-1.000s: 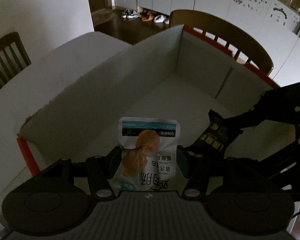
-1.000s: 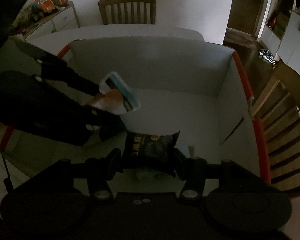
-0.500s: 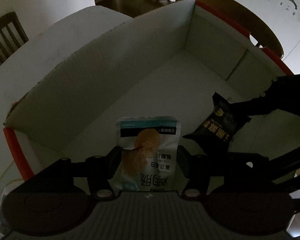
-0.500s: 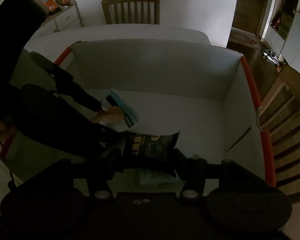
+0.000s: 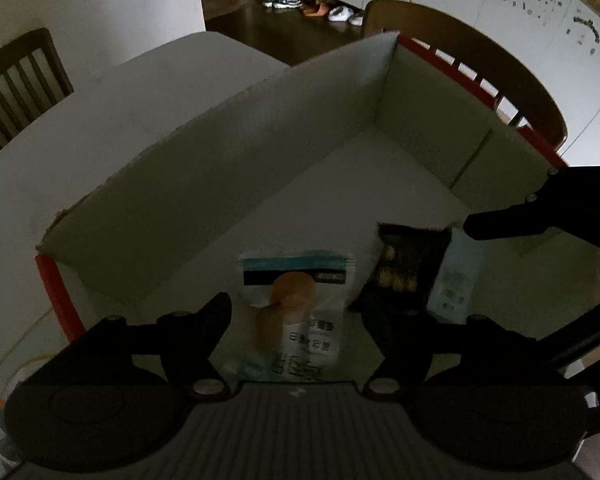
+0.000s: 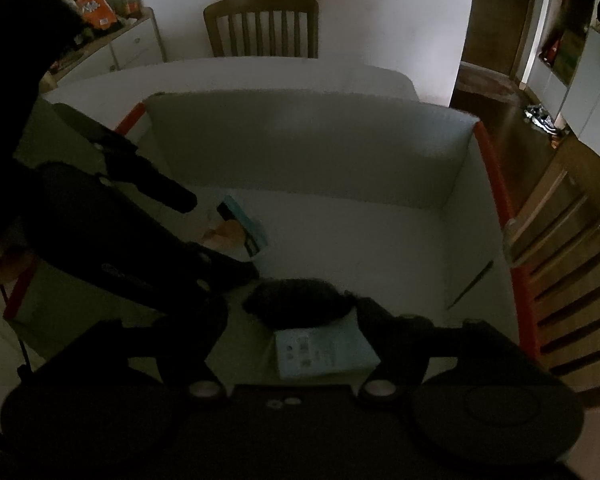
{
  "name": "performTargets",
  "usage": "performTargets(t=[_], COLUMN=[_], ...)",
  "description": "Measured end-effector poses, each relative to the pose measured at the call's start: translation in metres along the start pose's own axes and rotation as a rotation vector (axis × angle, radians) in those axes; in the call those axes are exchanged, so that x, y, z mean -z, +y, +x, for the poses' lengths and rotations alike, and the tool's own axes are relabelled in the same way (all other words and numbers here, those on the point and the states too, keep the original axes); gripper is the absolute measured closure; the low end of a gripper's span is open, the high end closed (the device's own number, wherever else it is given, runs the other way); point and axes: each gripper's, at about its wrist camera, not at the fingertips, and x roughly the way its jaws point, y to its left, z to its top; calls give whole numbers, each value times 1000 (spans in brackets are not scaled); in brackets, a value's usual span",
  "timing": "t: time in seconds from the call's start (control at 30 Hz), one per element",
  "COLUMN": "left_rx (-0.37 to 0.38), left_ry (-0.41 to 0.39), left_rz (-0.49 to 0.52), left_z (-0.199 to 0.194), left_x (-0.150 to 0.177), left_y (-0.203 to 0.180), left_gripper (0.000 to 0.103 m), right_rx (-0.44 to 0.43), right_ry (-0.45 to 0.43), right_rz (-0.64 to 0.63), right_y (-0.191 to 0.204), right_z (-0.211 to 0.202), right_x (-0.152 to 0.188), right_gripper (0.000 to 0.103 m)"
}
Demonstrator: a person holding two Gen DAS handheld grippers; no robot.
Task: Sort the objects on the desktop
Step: 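Lower and release white bag from left tool while right tool releases black bag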
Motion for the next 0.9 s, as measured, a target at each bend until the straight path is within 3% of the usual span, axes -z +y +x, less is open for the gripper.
performTargets(t=[0.53, 0.9], left_rx=[43, 65], left_ry=[-133, -213], left_rz=[-36, -50], left_z=[-44, -83], left_x=[8, 40], left_y=[3, 11], left_gripper=[31, 22], right_rx=[-22, -29], right_ry=[-91, -150], right_rz=[18, 37], right_y=[13, 42], right_z=[-43, -71], right_x=[1, 9], right_gripper=[23, 13])
